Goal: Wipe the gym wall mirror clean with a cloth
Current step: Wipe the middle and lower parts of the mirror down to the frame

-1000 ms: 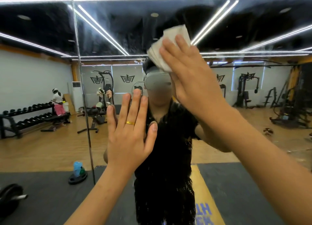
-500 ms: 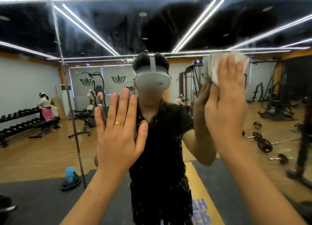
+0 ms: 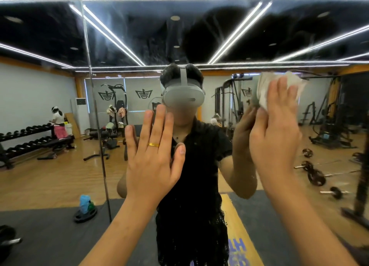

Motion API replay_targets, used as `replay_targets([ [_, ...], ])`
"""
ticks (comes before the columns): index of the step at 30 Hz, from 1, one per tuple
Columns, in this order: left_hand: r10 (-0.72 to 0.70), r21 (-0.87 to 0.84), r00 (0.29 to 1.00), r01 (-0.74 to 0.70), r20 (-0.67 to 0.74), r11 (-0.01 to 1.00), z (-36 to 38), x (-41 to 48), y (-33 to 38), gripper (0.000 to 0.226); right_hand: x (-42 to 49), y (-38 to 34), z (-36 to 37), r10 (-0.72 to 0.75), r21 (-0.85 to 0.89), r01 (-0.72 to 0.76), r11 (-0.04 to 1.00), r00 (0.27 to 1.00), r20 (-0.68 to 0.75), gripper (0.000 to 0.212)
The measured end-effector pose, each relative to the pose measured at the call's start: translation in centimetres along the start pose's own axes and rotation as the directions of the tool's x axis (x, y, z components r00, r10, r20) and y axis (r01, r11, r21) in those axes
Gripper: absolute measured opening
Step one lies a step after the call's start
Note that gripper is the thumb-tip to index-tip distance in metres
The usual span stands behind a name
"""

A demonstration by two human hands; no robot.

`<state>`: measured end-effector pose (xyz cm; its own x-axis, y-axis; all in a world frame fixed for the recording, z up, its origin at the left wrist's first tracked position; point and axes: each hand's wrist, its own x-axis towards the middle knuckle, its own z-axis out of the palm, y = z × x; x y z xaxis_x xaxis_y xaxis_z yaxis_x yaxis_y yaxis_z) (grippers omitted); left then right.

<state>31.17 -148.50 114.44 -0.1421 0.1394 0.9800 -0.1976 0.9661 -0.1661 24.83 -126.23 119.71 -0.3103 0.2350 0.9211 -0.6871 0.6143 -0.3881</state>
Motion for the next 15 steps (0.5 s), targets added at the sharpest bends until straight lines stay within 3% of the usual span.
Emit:
replay_targets([
  [5, 0.001, 0.003, 1.000, -0.001, -0.002, 1.000, 0.0, -0.2, 0.0, 0.066, 3.0, -2.6, 0.8, -0.095, 0.026, 0.094, 0.995, 0.995, 0.041, 0.056],
  [9, 0.000, 0.016, 1.000, 0.001, -0.012, 1.000, 0.0, -0.2, 0.0, 0.065, 7.1, -7.6, 2.8, -0.311, -0.021, 0.313, 0.949, 0.948, 0.072, 0.056],
  [12, -0.006, 0.012, 1.000, 0.007, -0.014, 1.000, 0.2, -0.1, -0.1, 0.065, 7.1, -10.3, 4.8, -0.472, -0.087, 0.484, 0.871, 0.872, 0.128, 0.060],
  [15, -0.015, -0.009, 1.000, 0.015, -0.006, 1.000, 0.2, -0.1, 0.0, 0.065, 4.3, -10.8, 6.0, -0.655, -0.124, 0.686, 0.717, 0.724, 0.215, 0.063],
])
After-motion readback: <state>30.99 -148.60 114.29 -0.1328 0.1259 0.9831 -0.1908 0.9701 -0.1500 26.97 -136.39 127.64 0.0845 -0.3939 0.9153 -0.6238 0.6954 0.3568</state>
